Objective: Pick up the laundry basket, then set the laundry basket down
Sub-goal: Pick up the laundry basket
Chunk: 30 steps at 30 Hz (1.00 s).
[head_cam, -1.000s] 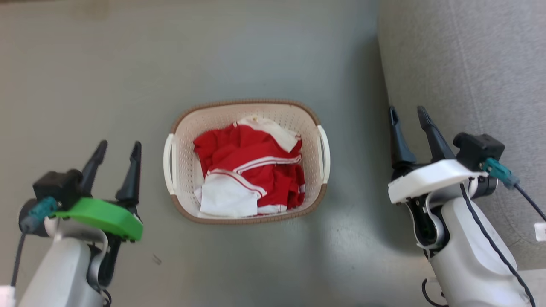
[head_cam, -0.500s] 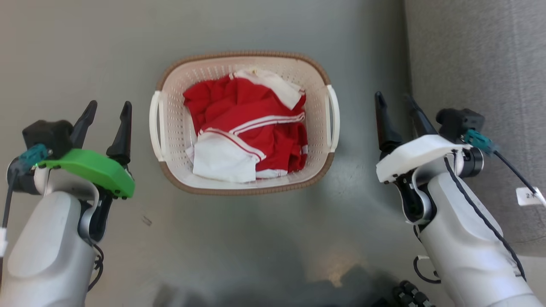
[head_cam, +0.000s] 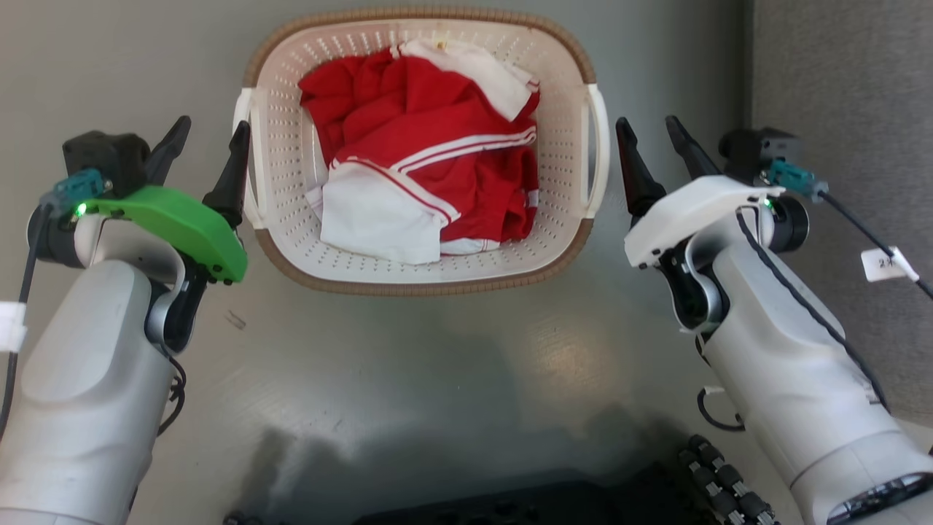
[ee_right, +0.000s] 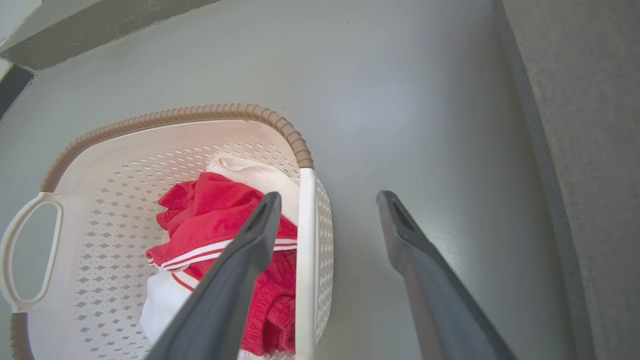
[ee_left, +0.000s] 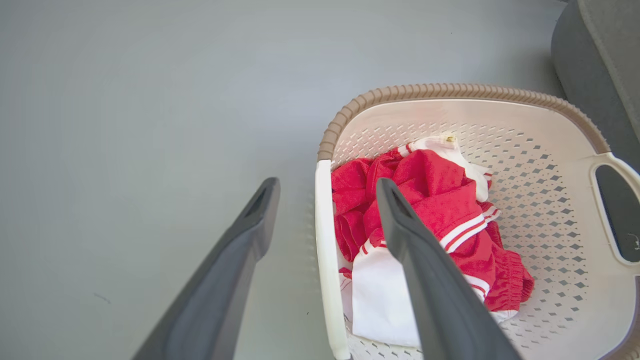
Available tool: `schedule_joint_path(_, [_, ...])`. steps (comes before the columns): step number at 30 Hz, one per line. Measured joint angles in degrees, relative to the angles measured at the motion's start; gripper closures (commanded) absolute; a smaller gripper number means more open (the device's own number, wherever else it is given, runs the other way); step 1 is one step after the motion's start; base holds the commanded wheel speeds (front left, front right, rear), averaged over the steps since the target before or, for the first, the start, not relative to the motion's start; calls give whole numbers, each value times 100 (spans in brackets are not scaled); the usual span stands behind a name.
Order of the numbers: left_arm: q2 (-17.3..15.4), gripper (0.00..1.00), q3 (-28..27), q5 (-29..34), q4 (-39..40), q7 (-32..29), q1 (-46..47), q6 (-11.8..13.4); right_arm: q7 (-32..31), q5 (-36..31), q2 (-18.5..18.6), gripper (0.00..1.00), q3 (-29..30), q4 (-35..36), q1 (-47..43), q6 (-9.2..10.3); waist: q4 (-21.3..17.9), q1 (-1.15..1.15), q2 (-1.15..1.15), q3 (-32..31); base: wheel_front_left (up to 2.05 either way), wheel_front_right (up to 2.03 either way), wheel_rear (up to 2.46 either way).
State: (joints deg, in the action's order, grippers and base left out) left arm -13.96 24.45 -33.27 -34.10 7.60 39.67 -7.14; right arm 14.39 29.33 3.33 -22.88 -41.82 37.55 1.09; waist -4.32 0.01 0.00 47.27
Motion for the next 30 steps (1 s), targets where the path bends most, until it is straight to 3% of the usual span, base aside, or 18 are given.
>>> schedule_joint_path(18, [38,0,734,-448,-745,-203,896,0,-64,609,24,0,-728,-871,1002,-53,145,0,0,917,0,0,0])
schedule_joint_path(27, [64,0,1006,-645,-1025,-198,1062,0,-63,877,26,0,-973,-1044,1251,-52,178,0,0,1030,0,0,0])
schedule_joint_path(29, [64,0,1060,-732,-1076,-192,1124,0,-56,935,27,29,-1031,-1063,1291,-52,177,0,0,1044,0,0,0])
schedule_joint_path(30, [65,17,1085,-768,-1105,-192,1150,0,-56,964,26,59,-1061,-1080,1304,-52,176,0,0,1049,0,0,0])
